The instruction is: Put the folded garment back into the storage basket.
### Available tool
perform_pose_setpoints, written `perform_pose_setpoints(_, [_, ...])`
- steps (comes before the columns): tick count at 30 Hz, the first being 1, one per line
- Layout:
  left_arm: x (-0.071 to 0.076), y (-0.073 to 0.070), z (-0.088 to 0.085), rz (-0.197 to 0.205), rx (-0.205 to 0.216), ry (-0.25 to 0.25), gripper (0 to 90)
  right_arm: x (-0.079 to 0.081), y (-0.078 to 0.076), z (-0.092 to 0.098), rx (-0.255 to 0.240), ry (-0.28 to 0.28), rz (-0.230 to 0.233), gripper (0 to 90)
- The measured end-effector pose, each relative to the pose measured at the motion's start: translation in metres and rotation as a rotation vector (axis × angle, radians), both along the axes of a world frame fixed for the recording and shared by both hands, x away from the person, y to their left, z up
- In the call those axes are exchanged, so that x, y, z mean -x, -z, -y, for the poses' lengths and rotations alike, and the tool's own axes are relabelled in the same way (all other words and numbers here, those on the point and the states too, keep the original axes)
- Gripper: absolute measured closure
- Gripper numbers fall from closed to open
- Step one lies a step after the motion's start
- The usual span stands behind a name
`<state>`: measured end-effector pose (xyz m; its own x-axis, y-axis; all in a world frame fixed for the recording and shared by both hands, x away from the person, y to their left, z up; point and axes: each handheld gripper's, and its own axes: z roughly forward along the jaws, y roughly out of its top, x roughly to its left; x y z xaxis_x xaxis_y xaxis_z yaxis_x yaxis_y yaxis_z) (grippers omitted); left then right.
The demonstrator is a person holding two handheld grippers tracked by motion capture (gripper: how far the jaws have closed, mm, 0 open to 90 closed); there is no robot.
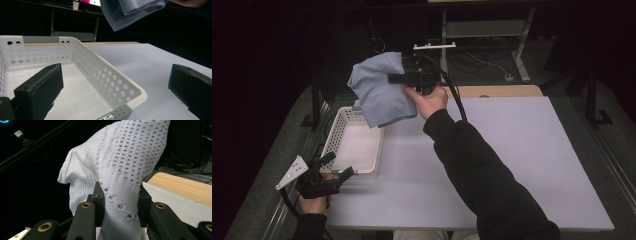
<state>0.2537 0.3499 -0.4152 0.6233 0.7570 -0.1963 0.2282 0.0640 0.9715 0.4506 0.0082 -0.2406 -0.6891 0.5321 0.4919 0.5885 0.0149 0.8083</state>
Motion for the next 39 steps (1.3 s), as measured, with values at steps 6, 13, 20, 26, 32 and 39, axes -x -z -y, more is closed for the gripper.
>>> perform_pose_setpoints(6, [0.000, 0.000, 0.000, 0.000, 0.001, 0.001, 0.0, -0.003, 0.005, -0.011, -0.025, -0.002, -0.017, 68.3])
perform_pose_setpoints(13, [0.000, 0.000, 0.000, -0.005, 0.008, -0.001, 0.0, -0.008, 0.013, -0.024, -0.038, 0.003, -0.028, 68.3])
perform_pose_setpoints(20, [0.000, 0.000, 0.000, -0.005, 0.010, -0.001, 0.0, -0.010, 0.024, -0.042, -0.016, -0.014, -0.032, 68.2])
perform_pose_setpoints(26, [0.000, 0.000, -0.001, -0.008, 0.009, 0.000, 0.0, -0.009, 0.033, -0.059, -0.012, -0.038, -0.036, 68.2])
perform_pose_setpoints(32, [0.000, 0.000, 0.000, -0.006, 0.012, 0.000, 0.0, -0.009, 0.043, -0.073, -0.014, -0.047, -0.041, 68.2])
perform_pose_setpoints(39, [0.000, 0.000, -0.001, -0.006, 0.015, -0.003, 0.0, -0.011, 0.059, -0.086, -0.032, -0.060, -0.065, 68.1])
